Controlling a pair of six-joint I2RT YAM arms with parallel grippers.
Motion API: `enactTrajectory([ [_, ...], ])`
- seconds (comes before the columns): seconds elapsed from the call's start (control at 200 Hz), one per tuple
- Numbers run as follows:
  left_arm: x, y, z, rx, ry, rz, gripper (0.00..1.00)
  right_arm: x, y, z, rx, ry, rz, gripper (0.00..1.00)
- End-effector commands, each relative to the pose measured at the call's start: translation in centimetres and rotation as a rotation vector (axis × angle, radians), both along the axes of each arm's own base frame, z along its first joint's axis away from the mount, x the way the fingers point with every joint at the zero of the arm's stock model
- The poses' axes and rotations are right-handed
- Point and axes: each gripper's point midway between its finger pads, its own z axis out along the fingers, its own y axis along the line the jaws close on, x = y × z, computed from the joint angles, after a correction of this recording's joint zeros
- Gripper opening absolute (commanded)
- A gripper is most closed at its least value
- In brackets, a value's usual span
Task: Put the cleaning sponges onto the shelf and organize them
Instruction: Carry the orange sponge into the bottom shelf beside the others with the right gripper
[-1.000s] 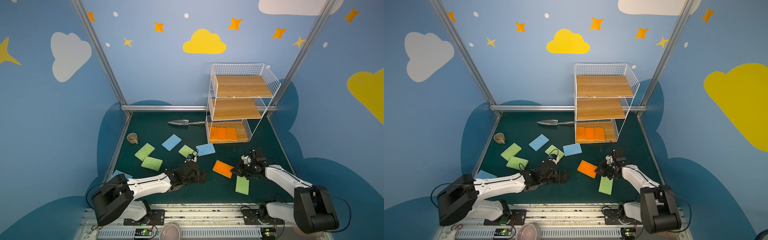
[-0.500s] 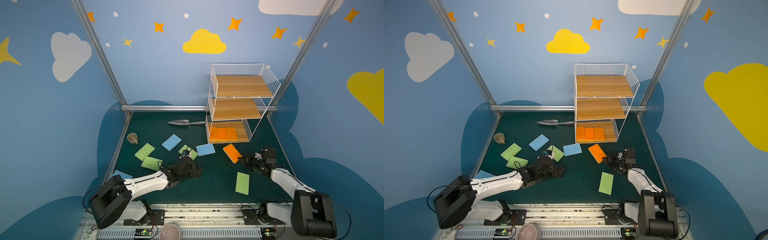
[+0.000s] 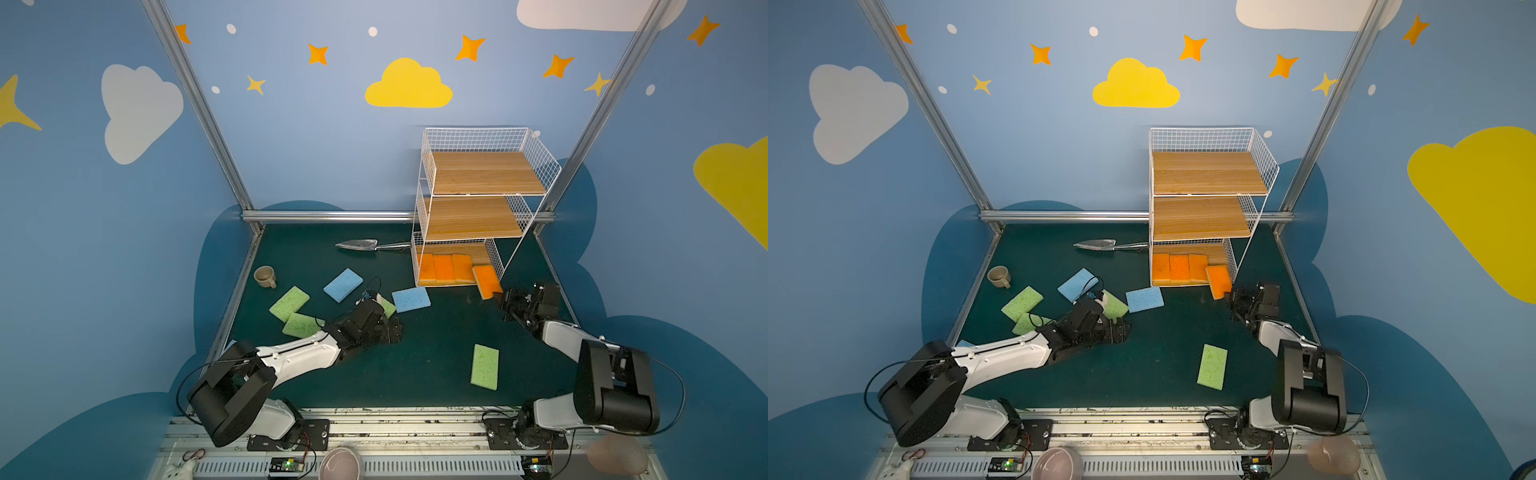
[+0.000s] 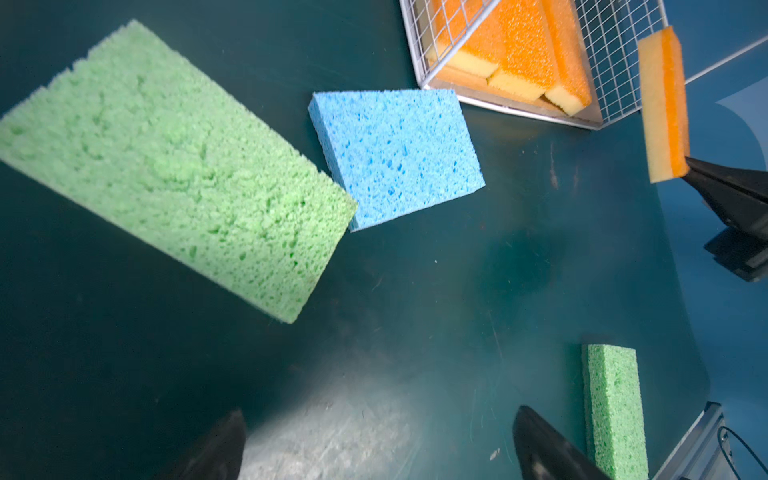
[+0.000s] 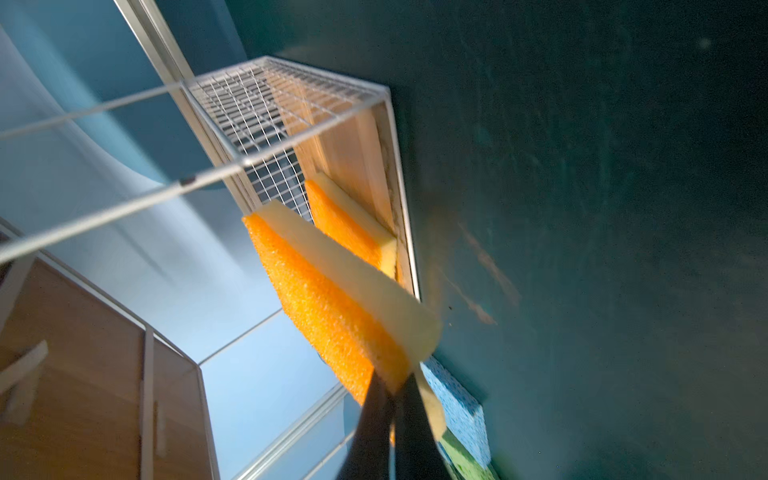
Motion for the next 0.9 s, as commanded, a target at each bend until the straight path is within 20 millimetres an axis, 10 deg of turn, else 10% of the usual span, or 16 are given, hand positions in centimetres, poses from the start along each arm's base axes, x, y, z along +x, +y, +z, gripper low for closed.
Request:
enactTrajectory([
  [0.0, 1.0, -0.5, 0.9, -0.011, -0.033, -0.018, 0.99, 2.6, -1.0, 1.7, -0.009, -0.085, -0.039, 0.0],
  [0.896, 2.0, -1.1, -0.2, -0.004, 0.0, -0.033, 0.99, 8.7, -0.8, -2.2, 0.014, -0.098, -0.004, 0.0],
])
